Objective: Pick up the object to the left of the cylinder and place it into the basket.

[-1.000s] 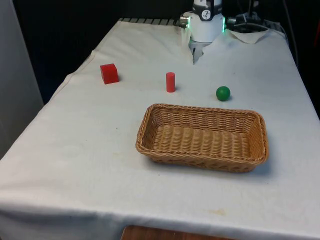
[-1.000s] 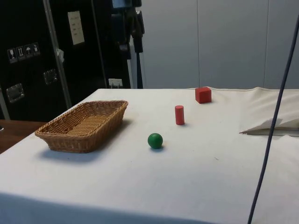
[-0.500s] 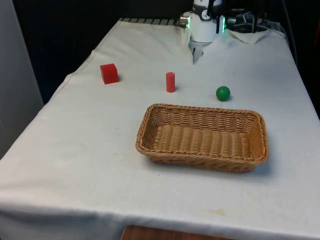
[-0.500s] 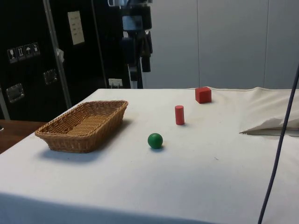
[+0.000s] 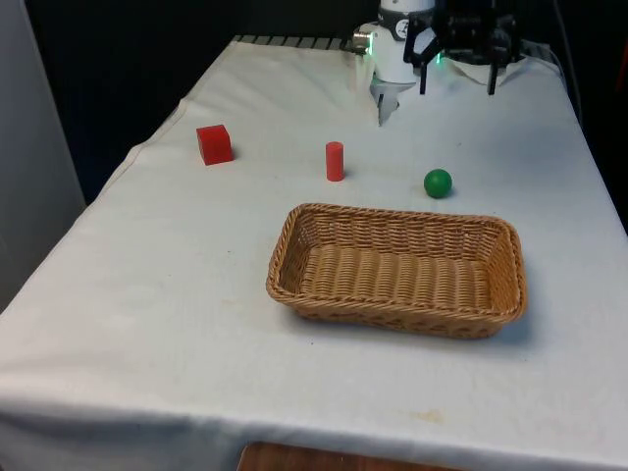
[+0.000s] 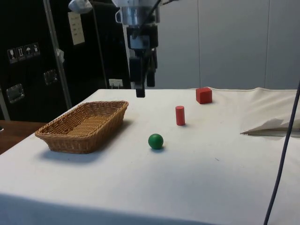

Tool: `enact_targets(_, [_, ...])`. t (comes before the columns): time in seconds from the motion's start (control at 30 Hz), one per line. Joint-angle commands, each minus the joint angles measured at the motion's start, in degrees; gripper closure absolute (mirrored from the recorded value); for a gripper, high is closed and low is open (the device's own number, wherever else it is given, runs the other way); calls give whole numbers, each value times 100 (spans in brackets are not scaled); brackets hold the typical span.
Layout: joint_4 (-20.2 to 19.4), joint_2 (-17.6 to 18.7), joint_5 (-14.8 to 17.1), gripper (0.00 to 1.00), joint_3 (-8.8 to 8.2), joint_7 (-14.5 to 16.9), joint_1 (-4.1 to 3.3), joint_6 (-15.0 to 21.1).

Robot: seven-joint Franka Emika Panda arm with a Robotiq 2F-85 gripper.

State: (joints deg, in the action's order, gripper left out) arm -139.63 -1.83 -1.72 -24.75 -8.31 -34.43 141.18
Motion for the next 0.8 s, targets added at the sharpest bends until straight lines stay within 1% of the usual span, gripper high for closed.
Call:
enact_targets(0.0, [-40,46,11,0,0,6,0,132])
enact_targets(0.2, [-97,223,69,0,0,46,6,315])
enact_targets(0.23, [-63,229,17,0,0,11,6,246])
enact_targets(0.3, [-115,315,97,0,6,69,6,384])
enact_targets(0.43, [-126,430,126,0,11,80,11,464])
enact_targets(0.47, [-132,458,126,0,11,80,11,487])
enact_targets(0.5, [-92,481,46,0,0,29,11,424])
enact_targets(0.53, [-143,521,132,0,17,80,11,533])
enact_targets(0.77, [-201,710,120,0,29,63,11,751])
